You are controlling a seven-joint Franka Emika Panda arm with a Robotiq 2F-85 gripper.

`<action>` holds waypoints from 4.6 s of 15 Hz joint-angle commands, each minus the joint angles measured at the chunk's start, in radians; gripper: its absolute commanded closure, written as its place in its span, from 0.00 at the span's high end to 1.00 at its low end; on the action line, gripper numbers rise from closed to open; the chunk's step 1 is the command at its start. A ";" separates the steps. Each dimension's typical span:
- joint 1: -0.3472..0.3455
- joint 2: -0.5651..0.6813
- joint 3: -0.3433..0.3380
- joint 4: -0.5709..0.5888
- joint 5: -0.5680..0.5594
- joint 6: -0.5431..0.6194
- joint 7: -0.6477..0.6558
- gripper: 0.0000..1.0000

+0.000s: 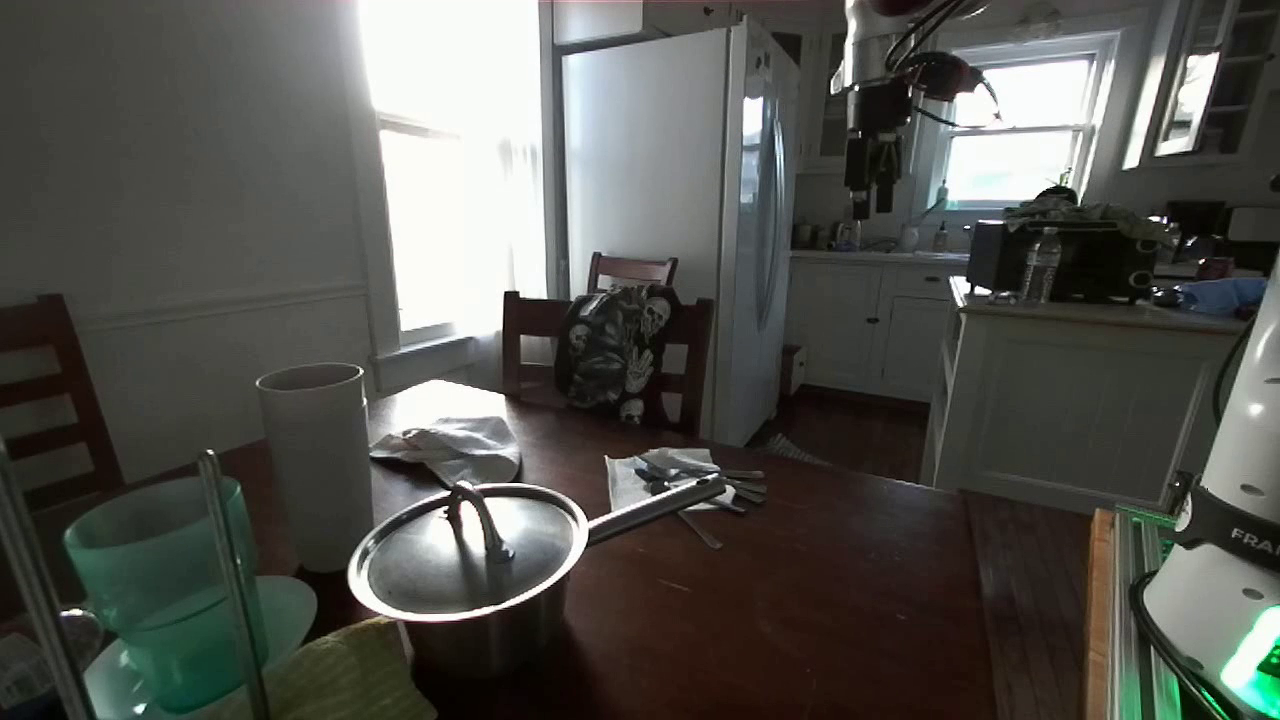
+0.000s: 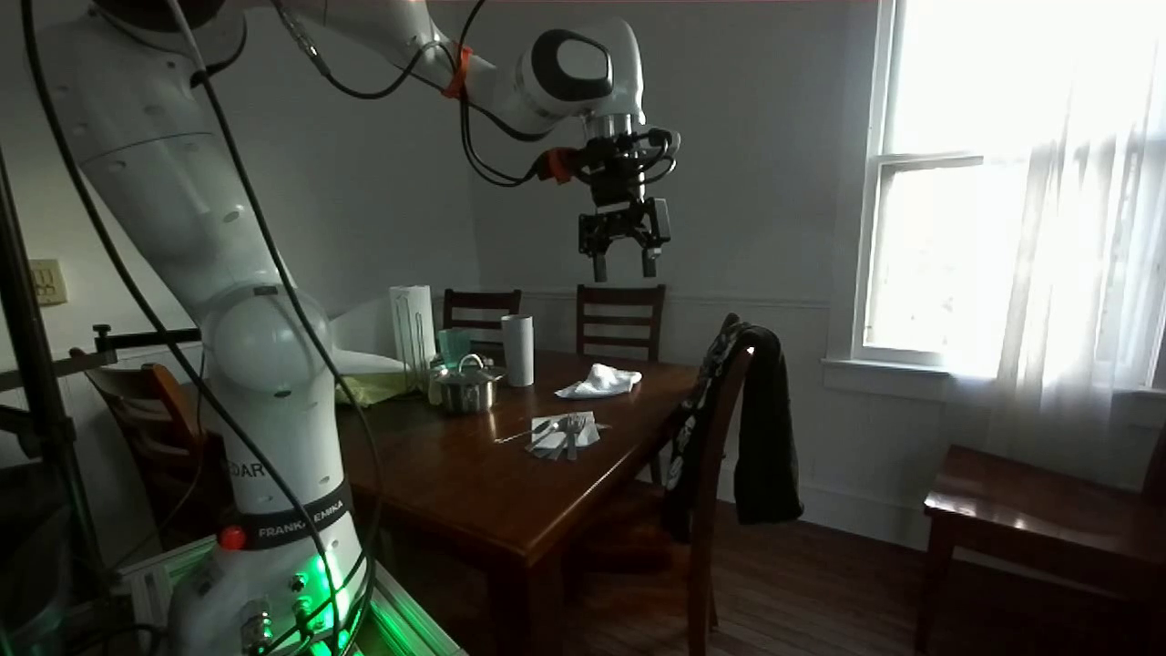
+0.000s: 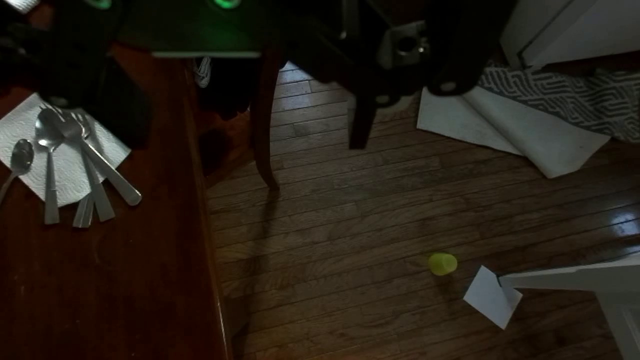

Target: Move the silver pot to the right

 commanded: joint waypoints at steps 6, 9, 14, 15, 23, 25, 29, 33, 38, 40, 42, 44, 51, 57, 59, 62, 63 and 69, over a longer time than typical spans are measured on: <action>0.001 0.001 -0.001 0.002 0.000 -0.003 0.000 1.00; 0.001 0.001 -0.001 0.002 0.000 -0.003 0.000 1.00; 0.001 0.001 -0.001 0.002 0.000 -0.003 0.000 1.00; 0.001 0.001 -0.001 0.002 0.000 -0.003 0.000 1.00; 0.069 -0.010 0.030 -0.018 0.035 0.059 -0.094 1.00; 0.116 -0.033 0.057 -0.044 0.056 0.080 -0.137 1.00; 0.214 -0.079 0.104 -0.101 0.126 0.083 -0.217 1.00; 0.303 -0.154 0.154 -0.192 0.191 0.085 -0.272 1.00; 0.429 -0.249 0.224 -0.304 0.214 0.139 -0.335 1.00; 0.480 -0.255 0.234 -0.312 0.235 0.150 -0.357 1.00; 0.469 -0.223 0.241 -0.283 0.208 0.129 -0.311 1.00; 0.481 -0.230 0.245 -0.287 0.211 0.129 -0.317 1.00; 0.480 -0.230 0.241 -0.287 0.212 0.130 -0.331 1.00; 0.500 -0.158 0.278 -0.281 0.222 0.190 -0.310 1.00; 0.500 -0.128 0.299 -0.282 0.218 0.225 -0.290 1.00; 0.498 -0.072 0.323 -0.287 0.220 0.290 -0.252 1.00; 0.499 -0.052 0.328 -0.286 0.225 0.311 -0.244 1.00; 0.509 0.087 0.358 -0.285 0.261 0.462 -0.228 1.00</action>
